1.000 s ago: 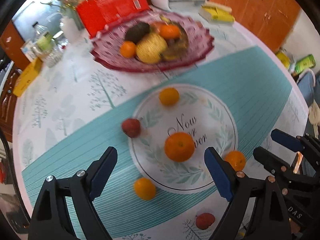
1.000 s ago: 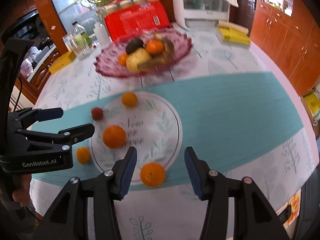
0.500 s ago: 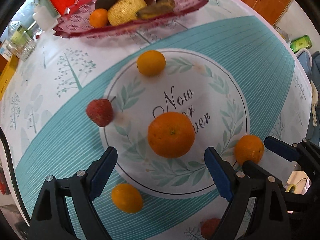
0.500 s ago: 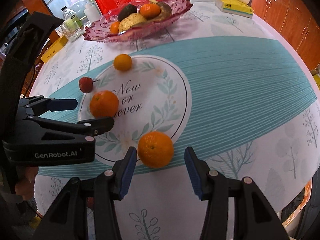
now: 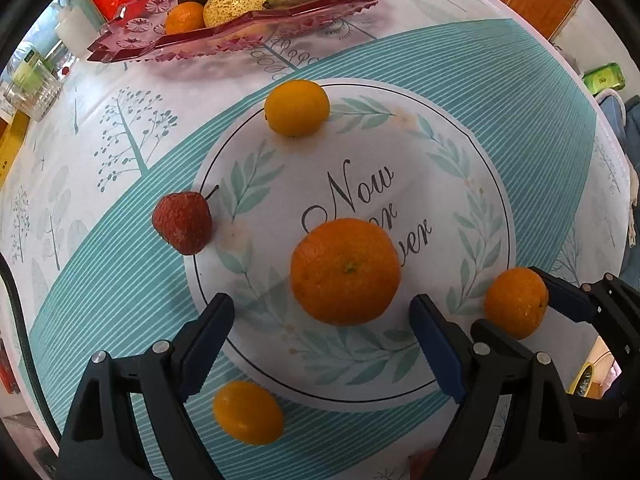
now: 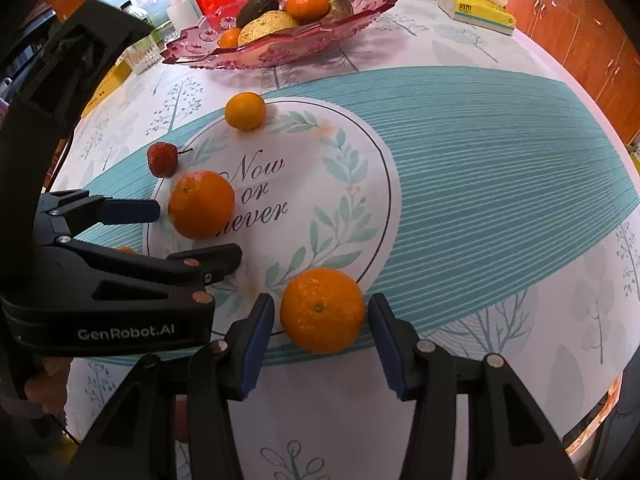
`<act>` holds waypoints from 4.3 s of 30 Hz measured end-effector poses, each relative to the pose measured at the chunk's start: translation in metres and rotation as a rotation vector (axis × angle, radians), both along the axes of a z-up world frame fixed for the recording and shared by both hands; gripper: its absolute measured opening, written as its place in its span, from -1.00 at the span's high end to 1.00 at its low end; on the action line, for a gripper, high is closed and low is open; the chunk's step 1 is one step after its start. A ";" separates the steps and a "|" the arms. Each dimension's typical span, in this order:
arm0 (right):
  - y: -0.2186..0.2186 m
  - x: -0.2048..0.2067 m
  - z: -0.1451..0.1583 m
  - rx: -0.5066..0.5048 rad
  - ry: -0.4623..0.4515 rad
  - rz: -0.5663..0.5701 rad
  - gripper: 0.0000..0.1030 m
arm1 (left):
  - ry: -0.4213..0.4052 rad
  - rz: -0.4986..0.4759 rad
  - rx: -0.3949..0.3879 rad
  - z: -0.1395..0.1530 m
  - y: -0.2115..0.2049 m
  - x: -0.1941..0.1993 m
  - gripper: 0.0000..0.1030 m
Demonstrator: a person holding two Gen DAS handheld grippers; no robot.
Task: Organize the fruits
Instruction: 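Lower the left gripper around the large mandarin on the plate while the right gripper approaches another mandarin, then close the left gripper on the large mandarin while the right gripper grasps its mandarin, then carry both held mandarins up and over the pink bowl, then open the left gripper to drop its mandarin in the bowl while the right gripper releases its mandarin, then withdraw both open grippers from the bowl toward the remaining fruit by the plate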
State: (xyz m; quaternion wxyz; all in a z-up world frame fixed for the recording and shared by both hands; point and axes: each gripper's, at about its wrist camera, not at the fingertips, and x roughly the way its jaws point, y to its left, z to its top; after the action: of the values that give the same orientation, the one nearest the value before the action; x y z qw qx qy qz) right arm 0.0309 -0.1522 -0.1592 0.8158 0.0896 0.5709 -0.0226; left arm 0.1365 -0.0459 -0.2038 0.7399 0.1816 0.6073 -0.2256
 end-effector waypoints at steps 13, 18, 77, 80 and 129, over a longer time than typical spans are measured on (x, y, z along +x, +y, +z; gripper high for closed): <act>-0.001 0.002 -0.001 0.006 -0.006 0.016 0.22 | 0.013 0.014 0.017 0.000 -0.007 0.002 -0.74; -0.001 0.001 0.000 0.028 -0.009 0.025 0.23 | -0.012 0.015 -0.009 0.007 -0.007 0.004 0.04; -0.070 0.235 0.142 -0.029 -0.297 0.314 0.23 | -0.261 0.419 -0.077 0.150 -0.014 0.157 0.26; -0.066 0.242 0.120 -0.021 -0.256 0.316 0.23 | -0.253 0.435 -0.057 0.133 -0.016 0.164 0.25; -0.050 0.213 0.094 -0.043 -0.241 0.223 -0.01 | -0.338 0.531 0.006 0.125 0.004 0.136 -0.62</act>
State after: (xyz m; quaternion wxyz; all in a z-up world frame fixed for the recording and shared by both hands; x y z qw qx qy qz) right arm 0.2439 -0.2021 -0.0648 0.8776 0.0105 0.4746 0.0668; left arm 0.2726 -0.0421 -0.0784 0.8629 0.0539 0.5025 0.0107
